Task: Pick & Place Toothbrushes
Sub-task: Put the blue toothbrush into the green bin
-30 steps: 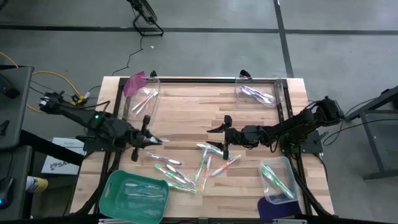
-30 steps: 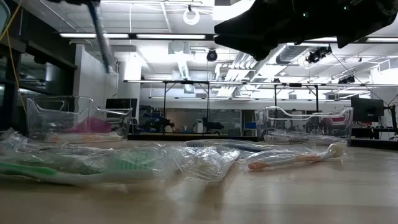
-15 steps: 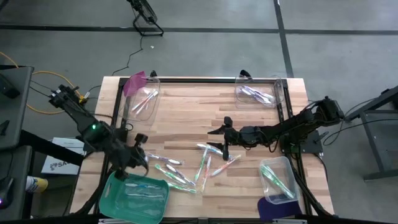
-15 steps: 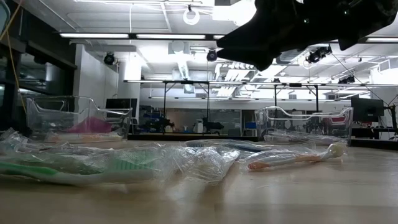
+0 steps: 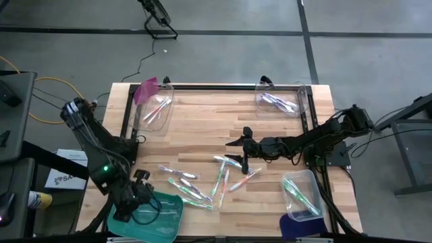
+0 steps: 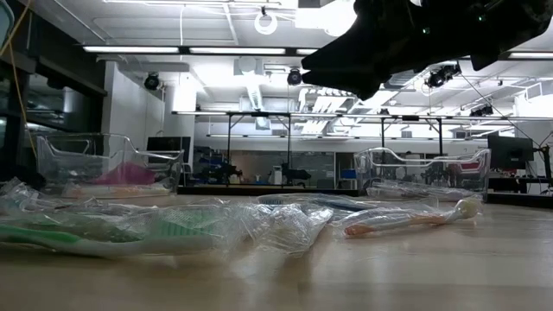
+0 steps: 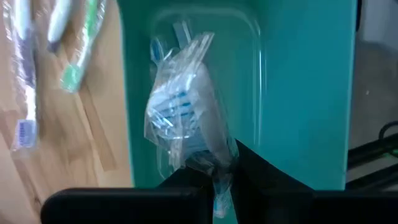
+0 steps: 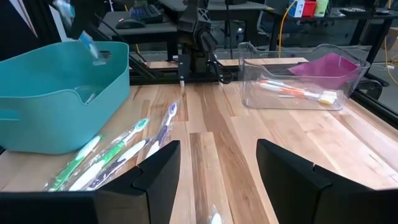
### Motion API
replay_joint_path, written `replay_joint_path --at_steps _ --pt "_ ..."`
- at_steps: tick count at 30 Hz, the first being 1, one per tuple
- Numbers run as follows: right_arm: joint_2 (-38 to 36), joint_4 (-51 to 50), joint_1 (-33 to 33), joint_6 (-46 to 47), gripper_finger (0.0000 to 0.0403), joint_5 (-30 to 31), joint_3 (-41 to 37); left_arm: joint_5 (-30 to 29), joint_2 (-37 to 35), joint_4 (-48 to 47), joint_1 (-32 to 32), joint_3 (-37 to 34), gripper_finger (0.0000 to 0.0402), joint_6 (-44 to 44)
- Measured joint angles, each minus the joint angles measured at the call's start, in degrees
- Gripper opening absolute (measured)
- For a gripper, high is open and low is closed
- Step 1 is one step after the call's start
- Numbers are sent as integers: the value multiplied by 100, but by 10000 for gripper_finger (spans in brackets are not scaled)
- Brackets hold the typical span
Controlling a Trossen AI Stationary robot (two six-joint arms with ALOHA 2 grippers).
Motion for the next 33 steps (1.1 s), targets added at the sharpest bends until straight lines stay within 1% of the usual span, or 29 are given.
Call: replay_joint_path --at_steps 2,8,12,15,18,21,24,26,29,33 --pt "0 0 0 23 204 -1 0 113 108 -2 -10 0 27 12" --pt "0 -84 0 139 204 -1 0 333 215 36 8 0 28 561" --pt "0 -206 0 139 204 -1 0 265 218 11 8 0 35 702" --pt "0 -208 0 139 204 0 0 113 218 4 8 0 56 677" --pt "0 -212 0 139 204 -1 0 -34 218 41 8 0 91 679" --pt "0 -216 0 160 204 -1 0 -48 218 28 8 0 129 659" --pt "0 -221 0 160 204 0 0 29 218 28 8 0 157 415" --pt "0 -221 -2 160 204 -1 0 122 218 33 8 0 167 250" --pt "0 -221 -2 160 204 -1 0 248 218 28 8 0 170 178" --pt "0 -225 -2 160 204 -1 0 214 211 -69 8 0 170 241"
